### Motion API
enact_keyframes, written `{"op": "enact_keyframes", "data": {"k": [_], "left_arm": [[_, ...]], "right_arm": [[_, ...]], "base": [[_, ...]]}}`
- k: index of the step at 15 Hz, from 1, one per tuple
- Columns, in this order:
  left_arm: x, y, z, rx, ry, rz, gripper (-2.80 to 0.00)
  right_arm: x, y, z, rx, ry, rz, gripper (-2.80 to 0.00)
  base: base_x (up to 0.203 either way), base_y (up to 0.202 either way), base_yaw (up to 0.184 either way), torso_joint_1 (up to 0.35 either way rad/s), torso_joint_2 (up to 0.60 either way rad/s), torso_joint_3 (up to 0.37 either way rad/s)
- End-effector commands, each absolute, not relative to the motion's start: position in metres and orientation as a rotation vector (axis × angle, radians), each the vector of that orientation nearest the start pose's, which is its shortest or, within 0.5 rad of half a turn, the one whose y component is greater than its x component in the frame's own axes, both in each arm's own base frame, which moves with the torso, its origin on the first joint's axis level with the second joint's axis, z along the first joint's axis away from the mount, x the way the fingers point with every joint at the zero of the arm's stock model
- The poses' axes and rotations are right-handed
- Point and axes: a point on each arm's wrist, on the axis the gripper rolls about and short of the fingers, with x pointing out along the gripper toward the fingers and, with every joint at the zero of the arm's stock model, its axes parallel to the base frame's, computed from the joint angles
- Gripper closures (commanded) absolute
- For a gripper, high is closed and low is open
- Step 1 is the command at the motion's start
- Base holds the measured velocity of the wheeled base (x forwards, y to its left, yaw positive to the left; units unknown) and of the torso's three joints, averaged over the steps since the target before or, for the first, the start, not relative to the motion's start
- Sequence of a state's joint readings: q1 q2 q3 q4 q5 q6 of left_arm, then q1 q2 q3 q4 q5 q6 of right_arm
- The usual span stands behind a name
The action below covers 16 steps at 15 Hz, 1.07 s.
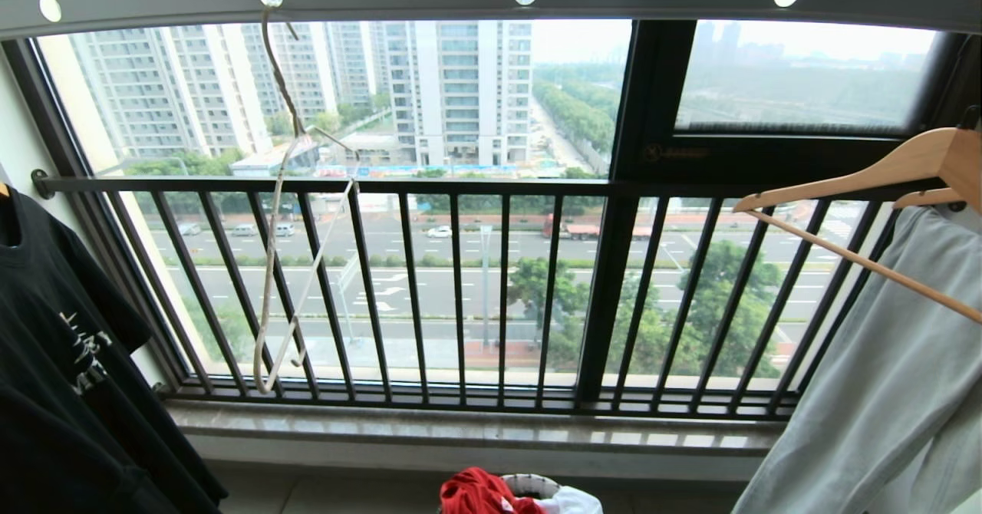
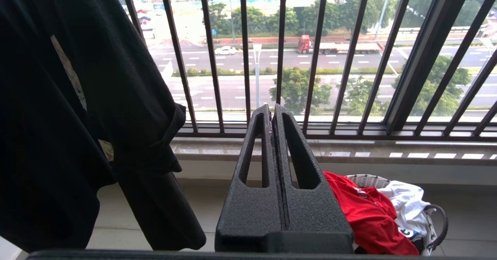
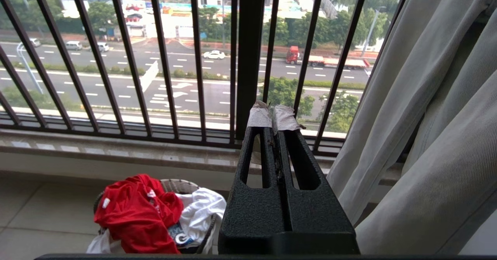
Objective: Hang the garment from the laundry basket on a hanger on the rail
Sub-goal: Pick up the clothes rack on the clothesline
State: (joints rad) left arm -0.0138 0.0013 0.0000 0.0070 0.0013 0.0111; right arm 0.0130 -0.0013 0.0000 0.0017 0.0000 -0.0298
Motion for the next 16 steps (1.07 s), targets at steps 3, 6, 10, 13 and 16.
{"op": "enact_keyframes", "data": {"k": [3, 6, 10, 13, 16], "left_arm": [[-0.0227, 0.0003, 0.0747, 0.011, 0.009, -0.012, 0.00], [-0.0227, 0.0003, 0.0748, 0.011, 0.008, -0.012, 0.00], [-0.0227, 0.0003, 0.0748, 0.012, 0.008, -0.012, 0.00], [-0.0227, 0.0003, 0.0749, 0.012, 0.008, -0.012, 0.00], [-0.0227, 0.0003, 0.0749, 0.011, 0.008, -0.012, 0.00]], "right_arm": [[-0.0228, -0.0003, 0.0753, -0.031, 0.001, 0.013, 0.00], [-0.0228, -0.0003, 0.0753, -0.031, 0.001, 0.014, 0.00], [-0.0228, -0.0003, 0.0753, -0.031, 0.001, 0.012, 0.00], [-0.0228, -0.0003, 0.0753, -0.031, 0.001, 0.012, 0.00], [-0.0228, -0.0003, 0.0753, -0.031, 0.001, 0.013, 0.00]], "base": [[0.000, 0.000, 0.000, 0.000, 0.00, 0.000], [0.000, 0.000, 0.000, 0.000, 0.00, 0.000], [0.000, 0.000, 0.000, 0.000, 0.00, 0.000], [0.000, 0.000, 0.000, 0.000, 0.00, 0.000], [0.000, 0.000, 0.000, 0.000, 0.00, 0.000]]}}
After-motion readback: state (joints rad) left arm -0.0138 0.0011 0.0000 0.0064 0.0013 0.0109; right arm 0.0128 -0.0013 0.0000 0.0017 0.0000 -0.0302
